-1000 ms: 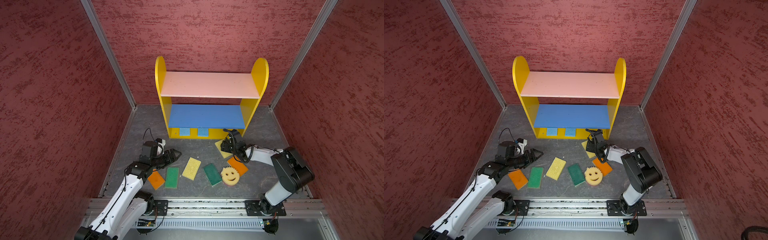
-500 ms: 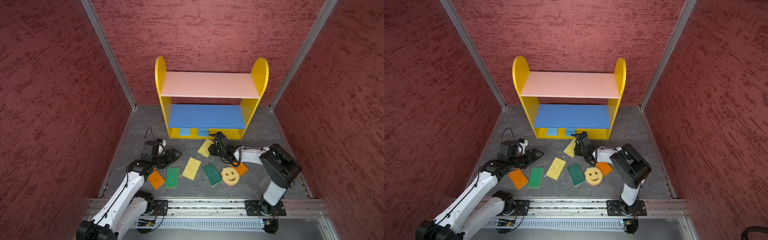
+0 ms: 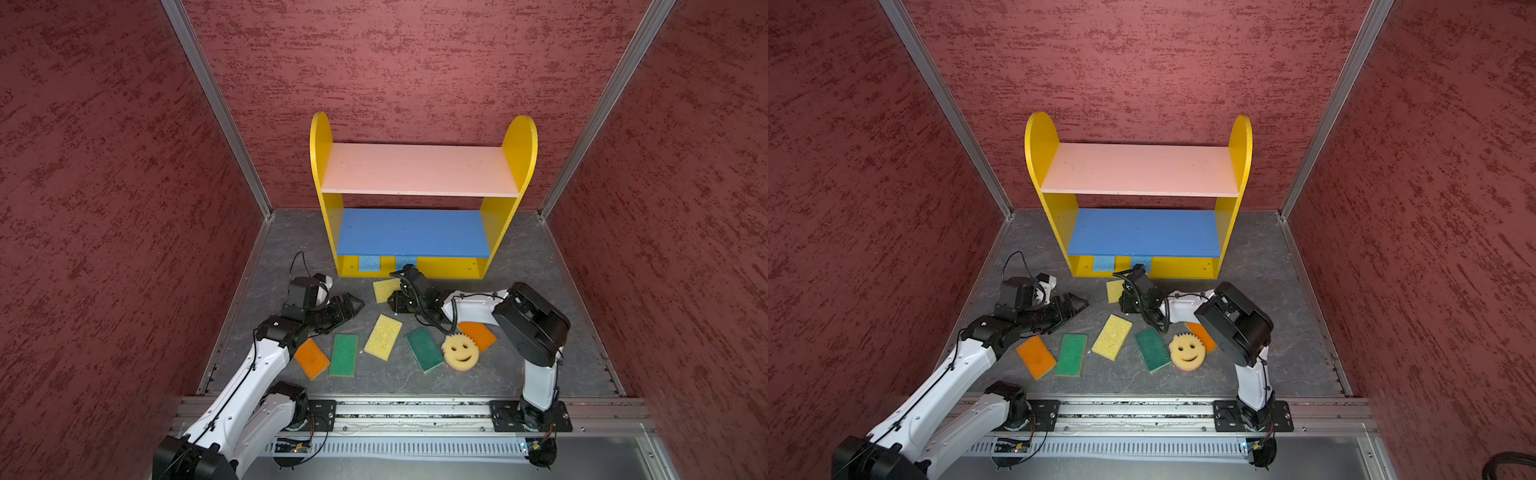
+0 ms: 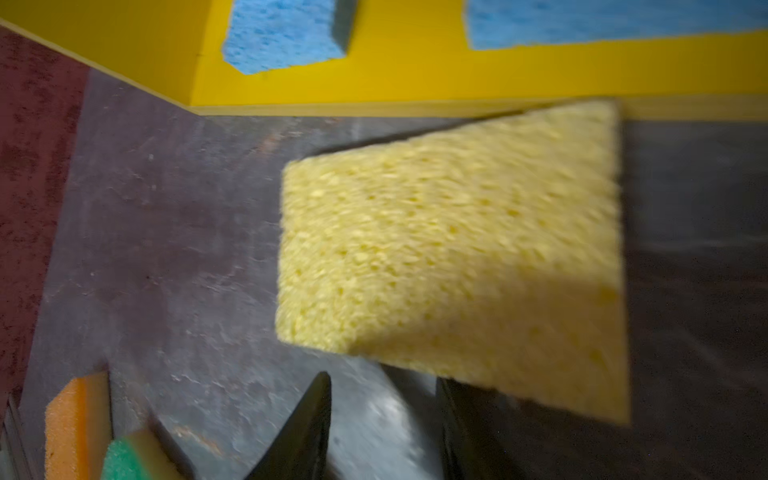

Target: Place and organize the cleaning sponges onto the shelf

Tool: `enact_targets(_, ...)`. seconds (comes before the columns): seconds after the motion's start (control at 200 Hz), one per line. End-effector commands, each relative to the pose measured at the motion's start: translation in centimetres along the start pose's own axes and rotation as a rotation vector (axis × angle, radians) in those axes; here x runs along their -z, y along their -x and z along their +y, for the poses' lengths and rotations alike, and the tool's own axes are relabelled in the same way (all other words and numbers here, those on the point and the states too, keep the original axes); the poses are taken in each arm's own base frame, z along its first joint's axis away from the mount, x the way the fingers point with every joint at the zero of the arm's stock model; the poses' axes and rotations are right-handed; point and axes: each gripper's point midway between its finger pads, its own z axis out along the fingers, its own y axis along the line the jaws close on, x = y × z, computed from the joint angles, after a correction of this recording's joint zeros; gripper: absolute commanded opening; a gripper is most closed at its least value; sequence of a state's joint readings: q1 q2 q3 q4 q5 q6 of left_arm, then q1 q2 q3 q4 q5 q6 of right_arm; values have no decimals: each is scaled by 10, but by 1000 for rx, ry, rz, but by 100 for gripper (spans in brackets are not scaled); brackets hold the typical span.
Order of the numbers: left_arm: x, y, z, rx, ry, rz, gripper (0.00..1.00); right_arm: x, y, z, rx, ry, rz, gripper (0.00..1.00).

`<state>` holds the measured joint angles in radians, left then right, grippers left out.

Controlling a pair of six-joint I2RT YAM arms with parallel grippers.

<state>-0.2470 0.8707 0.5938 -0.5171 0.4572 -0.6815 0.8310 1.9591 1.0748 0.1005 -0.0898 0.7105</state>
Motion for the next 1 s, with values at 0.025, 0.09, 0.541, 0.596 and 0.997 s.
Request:
enact_targets(0.025,9,11,-7,-39,5,-40,87,-22,-34,29,22,46,127,45)
enact_targets(0.09,11,12,-7,-37,7,-45,87,-25,-40,42,48,60,144,46)
enact_targets(0.541,16,17,-4,-34,3,-65,88,76,-26,-4,152,-217,43,50)
enact_targets(0.596,19,18,-6,-35,-3,-69,88,92,-29,-17,152,-272,45,52)
enact_targets(0.997,24,22,1,-15,6,-98,91,137,-73,-81,114,-476,138,67)
